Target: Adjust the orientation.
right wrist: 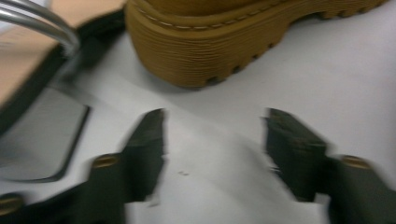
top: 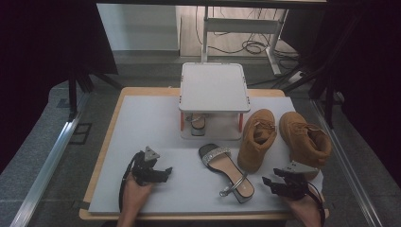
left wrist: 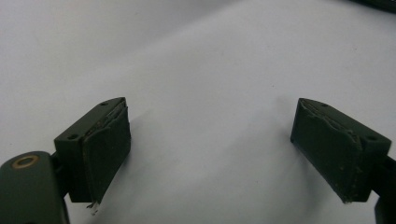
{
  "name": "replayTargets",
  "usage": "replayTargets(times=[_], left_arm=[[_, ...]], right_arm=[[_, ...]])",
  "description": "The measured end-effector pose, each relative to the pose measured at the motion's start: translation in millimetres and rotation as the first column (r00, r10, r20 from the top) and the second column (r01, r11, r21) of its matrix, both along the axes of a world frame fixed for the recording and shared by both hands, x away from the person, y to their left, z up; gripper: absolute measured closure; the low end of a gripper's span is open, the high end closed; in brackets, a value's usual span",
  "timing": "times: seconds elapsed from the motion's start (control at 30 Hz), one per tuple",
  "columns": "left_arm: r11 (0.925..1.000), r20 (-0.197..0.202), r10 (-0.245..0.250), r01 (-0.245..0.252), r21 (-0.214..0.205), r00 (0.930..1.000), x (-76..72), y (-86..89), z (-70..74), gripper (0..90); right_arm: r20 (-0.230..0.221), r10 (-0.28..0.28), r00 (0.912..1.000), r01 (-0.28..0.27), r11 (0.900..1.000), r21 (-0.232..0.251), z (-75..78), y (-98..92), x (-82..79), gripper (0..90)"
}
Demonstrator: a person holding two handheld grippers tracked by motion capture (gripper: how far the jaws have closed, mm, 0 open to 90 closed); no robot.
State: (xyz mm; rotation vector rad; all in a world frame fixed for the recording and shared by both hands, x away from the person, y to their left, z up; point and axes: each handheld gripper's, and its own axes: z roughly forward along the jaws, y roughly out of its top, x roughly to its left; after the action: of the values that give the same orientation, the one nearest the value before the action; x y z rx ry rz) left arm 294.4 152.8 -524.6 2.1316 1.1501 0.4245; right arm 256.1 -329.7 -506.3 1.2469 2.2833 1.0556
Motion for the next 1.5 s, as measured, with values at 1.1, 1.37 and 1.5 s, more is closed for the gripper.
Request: replayTargets(times=[1.1, 1.37, 1.5], left_arm=[[1.0, 0.003, 0.001, -0.001, 0.0, 1.0, -0.3, 0.0, -0.2, 12.3], [1.0, 0.004, 0.002, -0.002, -0.001, 1.0, -0.4, -0.1, -0.2, 12.3], [1.0, 0.004, 0.002, -0.002, -0.001, 1.0, -0.4, -0.1, -0.2, 12.4]], right_arm=[[-0.058, 0.295, 0.9539, -0.282, 0.9451, 0.165, -7.3, 31.9, -34.4, 89.7], [-0.065, 0.363, 0.9294, -0.348, 0.9218, 0.17, -8.7, 53.9, -37.4, 89.6], [-0.066, 0.378, 0.9237, -0.362, 0.9162, 0.171, -8.8, 59.1, -38.8, 89.6]])
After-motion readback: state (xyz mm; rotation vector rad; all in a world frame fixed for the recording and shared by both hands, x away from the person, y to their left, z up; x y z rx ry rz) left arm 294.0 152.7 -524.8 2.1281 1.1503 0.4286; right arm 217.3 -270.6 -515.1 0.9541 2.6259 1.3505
